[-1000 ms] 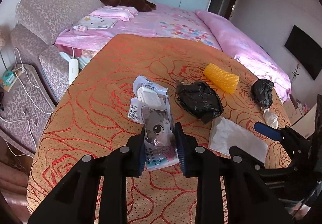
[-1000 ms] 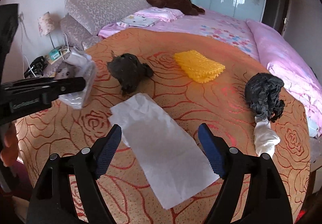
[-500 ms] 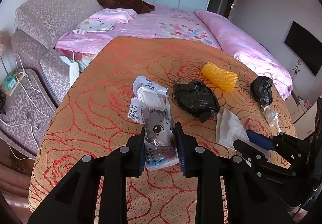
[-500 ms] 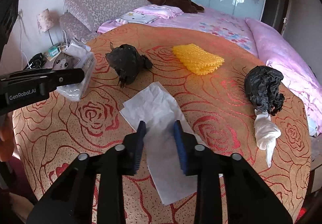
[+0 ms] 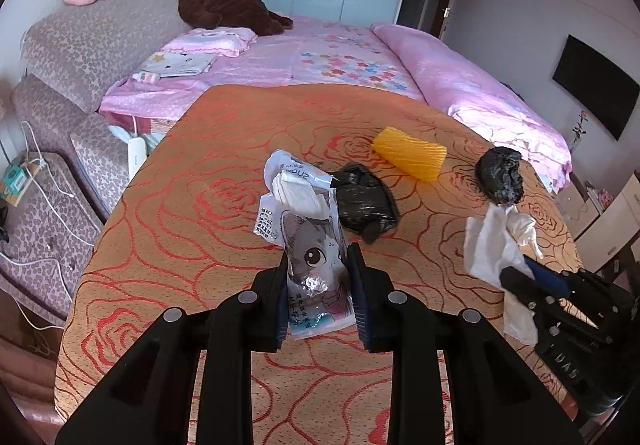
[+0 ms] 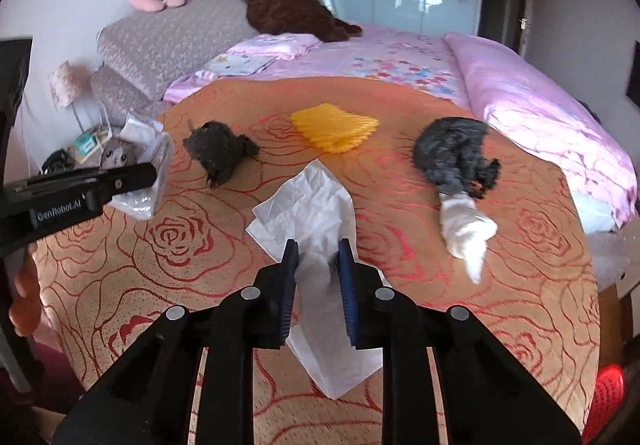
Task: Collect trash
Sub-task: 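Carry the snack bag and white tissue over the red wastebasket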
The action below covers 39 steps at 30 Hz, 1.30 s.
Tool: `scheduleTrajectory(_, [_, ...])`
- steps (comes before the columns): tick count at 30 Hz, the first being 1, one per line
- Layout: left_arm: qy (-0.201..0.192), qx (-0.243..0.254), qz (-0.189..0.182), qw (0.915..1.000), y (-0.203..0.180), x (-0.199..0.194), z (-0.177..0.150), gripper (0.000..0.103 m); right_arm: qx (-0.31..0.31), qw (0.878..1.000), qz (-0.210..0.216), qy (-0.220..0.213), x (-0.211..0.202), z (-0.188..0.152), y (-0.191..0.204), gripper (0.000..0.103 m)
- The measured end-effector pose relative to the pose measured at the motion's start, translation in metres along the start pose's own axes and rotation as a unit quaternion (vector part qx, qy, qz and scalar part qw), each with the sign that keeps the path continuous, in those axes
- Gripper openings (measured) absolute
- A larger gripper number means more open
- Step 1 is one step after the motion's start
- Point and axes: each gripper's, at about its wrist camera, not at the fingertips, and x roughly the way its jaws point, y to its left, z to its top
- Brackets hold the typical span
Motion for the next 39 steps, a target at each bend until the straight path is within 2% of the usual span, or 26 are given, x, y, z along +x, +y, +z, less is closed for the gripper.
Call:
scheduleTrajectory(10, [-0.012,0.025,-0.016,0.9995,-0.022,-0.008,-0.002,0.025,0.053,0.998,-0.028,-0.029,-0.035,-0.006,-0.032,0.021])
scheduleTrajectory(21, [-0.011,0.068,-0.037,0.997,-0.064,-0.008,-0.011,0.025,0.093,0.992,-0.065,-0.056,-0.075,-0.016,-0.064,0.021])
scheduleTrajectory(39, [-0.016,0.131,-0.063,0.9893,-0.13,-0.013,-0.014,0.025,0.137,0.984,-0.098,-0.066,-0.103,-0.034,-0.104,0.021])
